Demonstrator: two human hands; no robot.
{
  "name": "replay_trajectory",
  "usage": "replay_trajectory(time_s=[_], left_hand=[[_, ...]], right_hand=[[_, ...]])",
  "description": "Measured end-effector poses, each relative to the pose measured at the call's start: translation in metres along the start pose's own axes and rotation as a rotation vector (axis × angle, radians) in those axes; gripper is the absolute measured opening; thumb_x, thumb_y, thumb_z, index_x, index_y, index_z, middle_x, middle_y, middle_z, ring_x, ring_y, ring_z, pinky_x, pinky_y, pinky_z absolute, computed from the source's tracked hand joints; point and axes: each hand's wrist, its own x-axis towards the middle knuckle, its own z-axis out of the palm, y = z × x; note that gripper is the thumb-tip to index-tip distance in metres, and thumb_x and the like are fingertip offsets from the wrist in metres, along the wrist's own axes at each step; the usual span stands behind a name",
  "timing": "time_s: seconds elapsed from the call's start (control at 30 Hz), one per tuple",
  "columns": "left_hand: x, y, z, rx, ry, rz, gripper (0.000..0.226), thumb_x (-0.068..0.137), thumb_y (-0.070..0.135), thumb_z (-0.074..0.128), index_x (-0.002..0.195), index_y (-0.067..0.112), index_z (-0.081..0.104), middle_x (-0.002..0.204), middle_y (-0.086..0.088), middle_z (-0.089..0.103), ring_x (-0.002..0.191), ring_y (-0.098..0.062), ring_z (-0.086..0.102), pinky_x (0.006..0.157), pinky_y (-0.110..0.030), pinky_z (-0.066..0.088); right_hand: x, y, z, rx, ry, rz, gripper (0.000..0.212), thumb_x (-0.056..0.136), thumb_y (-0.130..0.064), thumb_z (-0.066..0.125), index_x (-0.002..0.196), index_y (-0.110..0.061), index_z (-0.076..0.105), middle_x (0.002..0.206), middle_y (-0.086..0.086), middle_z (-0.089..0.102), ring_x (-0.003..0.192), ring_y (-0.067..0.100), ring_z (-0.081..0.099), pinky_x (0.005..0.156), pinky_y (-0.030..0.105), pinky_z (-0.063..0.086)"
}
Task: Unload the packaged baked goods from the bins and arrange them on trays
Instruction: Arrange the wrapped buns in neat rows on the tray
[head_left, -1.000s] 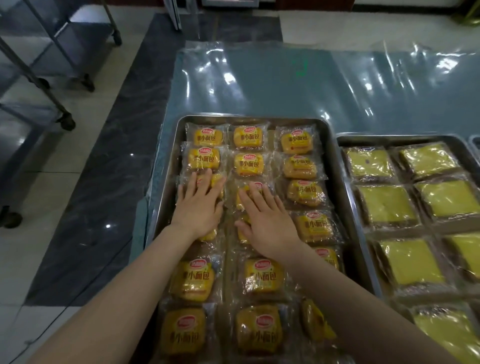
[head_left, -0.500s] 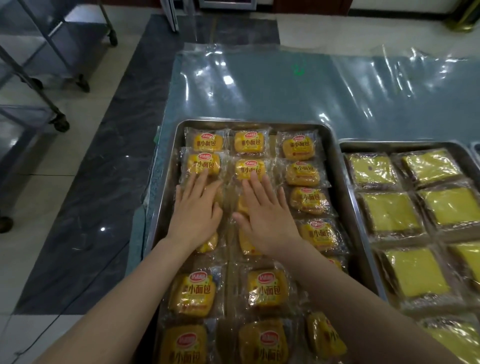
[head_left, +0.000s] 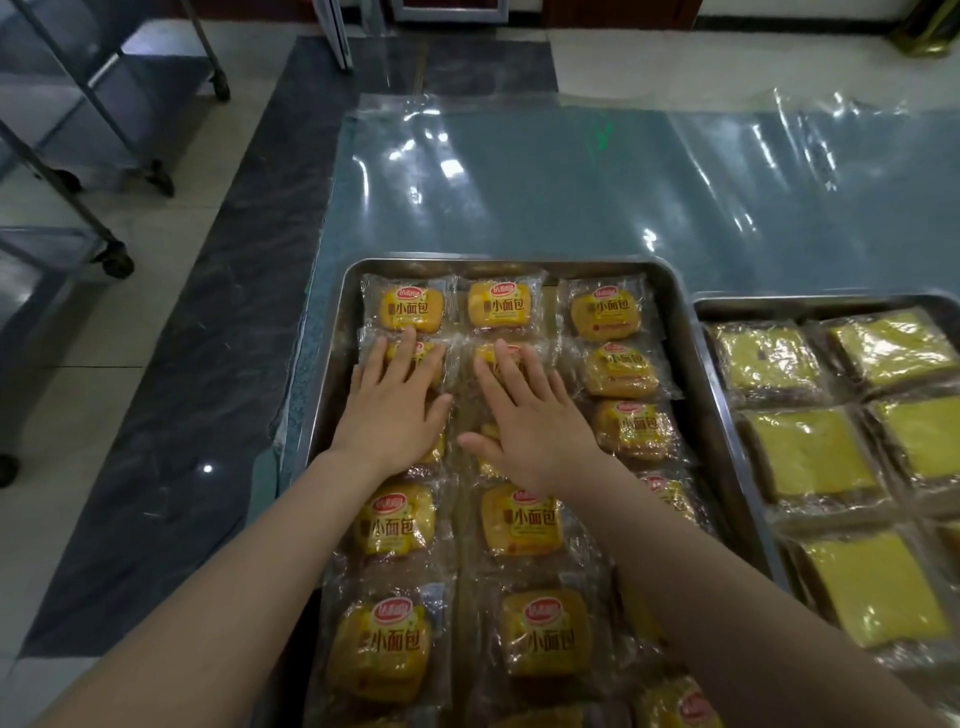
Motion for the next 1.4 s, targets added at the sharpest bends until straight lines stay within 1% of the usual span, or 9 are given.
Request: replay_trajectory(time_s=[0.17,0.27,0.4,0.53,0.67,0.9,1.13,1.27,1.4], left_hand=[[-0.002,0.004,-0.005,0.029,0.025,0.0,0.064,0.094,0.053,0.027,0.15,0.034,0.0,0.157,-0.003,-0.016,0.141,-0.026,-0.021,0.112,-0.046,-0.008],[-0.004,0.014,-0.008,0.036,0.041,0.018,0.065,0.093,0.053,0.023,0.149,0.033,-0.003,0.156,-0.002,-0.018,0.14,-0.022,-0.023,0.113,-0.043,-0.011],[-0.007,0.044,-0.008,0.007,0.051,0.12,0.062,0.092,0.053,0.02,0.145,0.036,-0.008,0.153,0.002,-0.022,0.14,-0.016,-0.023,0.113,-0.036,-0.012],[-0.008,0.081,0.007,0.058,0.033,0.26,0.064,0.094,0.055,0.024,0.141,0.039,-0.017,0.152,0.001,-0.027,0.138,-0.016,-0.026,0.111,-0.035,-0.015],[-0.014,0.09,0.027,0.079,-0.054,0.203,0.066,0.093,0.06,0.018,0.144,0.037,-0.016,0.151,0.0,-0.03,0.137,-0.019,-0.03,0.111,-0.04,-0.015],[-0.02,0.087,0.044,0.033,-0.039,0.152,0.065,0.09,0.062,0.008,0.146,0.036,-0.01,0.153,0.003,-0.026,0.139,-0.019,-0.027,0.112,-0.042,-0.012],[-0.021,0.09,0.034,0.083,-0.061,0.163,0.064,0.092,0.058,0.012,0.145,0.035,-0.015,0.152,0.0,-0.029,0.137,-0.019,-0.031,0.111,-0.042,-0.016],[-0.021,0.103,0.021,0.09,0.045,0.282,0.06,0.094,0.049,0.014,0.144,0.034,-0.015,0.153,0.002,-0.026,0.137,-0.013,-0.032,0.11,-0.038,-0.018],[-0.004,0.132,0.02,0.022,-0.007,0.393,0.058,0.095,0.049,0.012,0.145,0.033,-0.011,0.152,0.005,-0.023,0.139,-0.01,-0.022,0.113,-0.034,-0.012]], right_hand=[[-0.01,0.003,-0.014,0.009,0.134,-0.016,0.079,0.089,-0.066,0.011,0.151,-0.021,-0.009,0.157,0.006,-0.02,0.142,0.026,-0.024,0.114,0.044,-0.01],[-0.024,0.025,-0.02,-0.016,0.214,0.138,0.075,0.091,-0.063,0.005,0.148,-0.02,-0.017,0.155,0.004,-0.024,0.14,0.024,-0.029,0.111,0.043,-0.015],[-0.048,0.055,-0.016,0.078,0.151,0.329,0.081,0.086,-0.071,0.003,0.151,-0.023,0.001,0.159,0.005,-0.011,0.143,0.027,-0.017,0.115,0.045,-0.002],[-0.053,0.069,-0.006,0.046,0.019,0.297,0.086,0.079,-0.077,0.005,0.146,-0.03,-0.021,0.154,0.001,-0.028,0.14,0.03,-0.025,0.111,0.05,-0.009],[-0.05,0.077,-0.003,0.015,-0.049,0.275,0.09,0.078,-0.082,0.008,0.137,-0.03,-0.036,0.147,0.002,-0.04,0.134,0.033,-0.034,0.109,0.054,-0.014],[-0.062,0.079,-0.001,-0.006,-0.066,0.238,0.098,0.073,-0.081,0.001,0.141,-0.019,-0.031,0.148,0.003,-0.039,0.136,0.03,-0.034,0.108,0.052,-0.016],[-0.078,0.075,-0.007,0.065,0.023,0.251,0.1,0.082,-0.076,0.027,0.141,-0.025,-0.036,0.15,0.006,-0.038,0.137,0.027,-0.034,0.11,0.047,-0.014],[-0.101,0.068,0.0,0.094,0.024,0.288,0.095,0.077,-0.078,0.007,0.142,-0.021,-0.033,0.148,0.005,-0.042,0.135,0.025,-0.037,0.111,0.042,-0.012],[-0.119,0.063,0.011,0.106,-0.015,0.255,0.084,0.079,-0.075,0.0,0.145,-0.029,-0.028,0.15,0.003,-0.038,0.137,0.024,-0.035,0.113,0.041,-0.012]])
